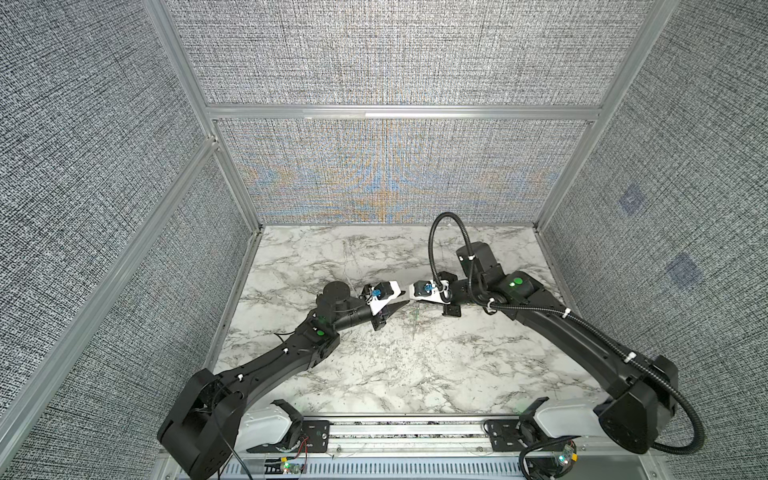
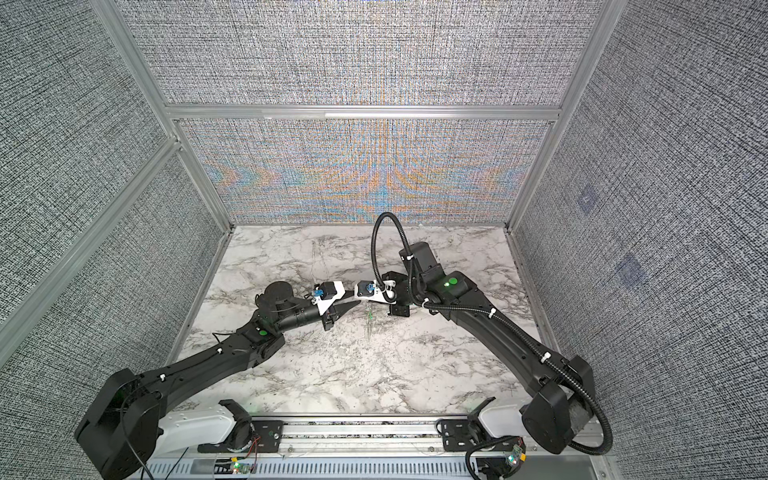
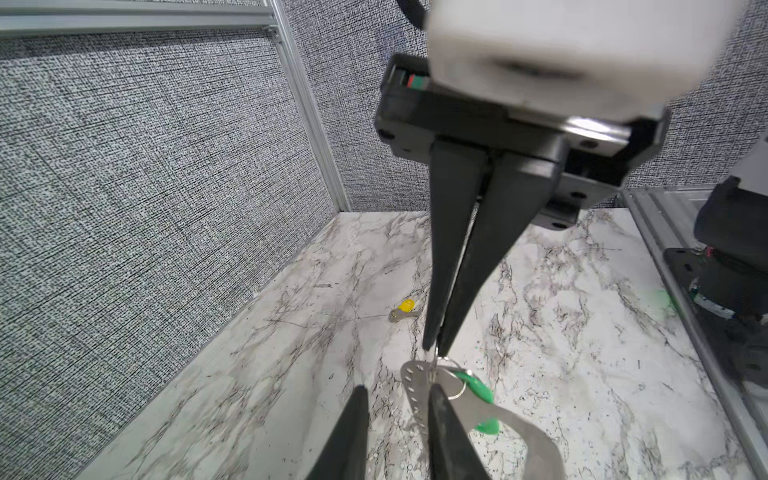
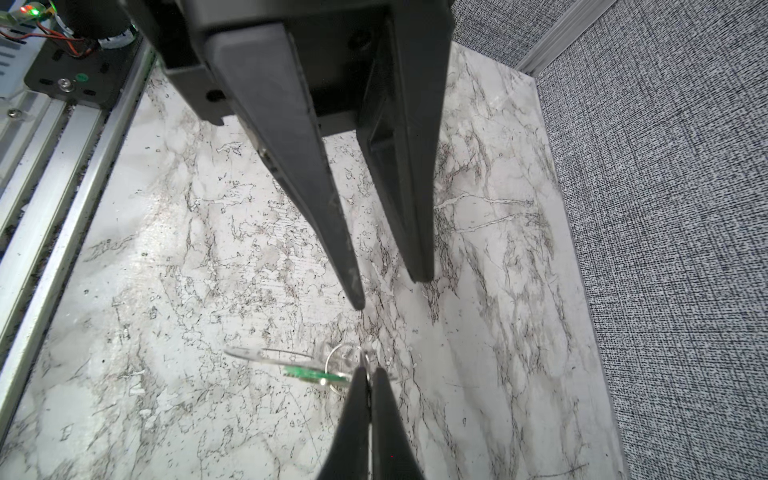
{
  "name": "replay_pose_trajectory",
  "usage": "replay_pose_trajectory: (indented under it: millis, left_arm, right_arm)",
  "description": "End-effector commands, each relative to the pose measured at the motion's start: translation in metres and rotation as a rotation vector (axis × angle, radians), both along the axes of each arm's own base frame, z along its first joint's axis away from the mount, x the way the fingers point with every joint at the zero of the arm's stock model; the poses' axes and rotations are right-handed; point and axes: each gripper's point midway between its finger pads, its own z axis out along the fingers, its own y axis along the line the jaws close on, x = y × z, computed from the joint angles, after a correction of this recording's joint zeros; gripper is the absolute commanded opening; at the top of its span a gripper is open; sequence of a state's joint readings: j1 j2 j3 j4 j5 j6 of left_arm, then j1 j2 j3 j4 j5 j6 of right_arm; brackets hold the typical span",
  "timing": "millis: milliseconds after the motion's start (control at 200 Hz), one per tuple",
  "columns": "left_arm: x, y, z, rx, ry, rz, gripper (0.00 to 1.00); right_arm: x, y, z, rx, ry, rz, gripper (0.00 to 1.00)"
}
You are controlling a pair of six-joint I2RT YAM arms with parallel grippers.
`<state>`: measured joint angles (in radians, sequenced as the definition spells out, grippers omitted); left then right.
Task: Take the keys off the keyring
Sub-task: 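Bring the plate toward the left gripper while the left gripper reaches for the green-tag key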
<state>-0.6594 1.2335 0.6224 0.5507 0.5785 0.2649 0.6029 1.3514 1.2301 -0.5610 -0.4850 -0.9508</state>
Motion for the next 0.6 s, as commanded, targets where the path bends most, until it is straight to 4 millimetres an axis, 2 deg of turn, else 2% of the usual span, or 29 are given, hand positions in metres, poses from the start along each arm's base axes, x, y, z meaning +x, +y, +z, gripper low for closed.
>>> replay_pose_trajectory:
  millis: [0,255,590]
  left_arm:
    - [-0.005,-0.006,0.005,-0.004,-0.029,-0.042,0.25]
    - [0.011,0.003,0.000,0.021,-0.023,0.074,0.25]
    - [-0.007,-0.007,0.001,0.066,-0.082,-0.018,0.25]
  right_arm:
    - [-0.003,0.006,0.011,0.058,-0.023,0.033,0.00]
    - [-0.003,0.004,0.011,0.093,-0.019,0.026,0.00]
    - [-0.005,0.004,0.014,0.115,-0.013,0.027,0.00]
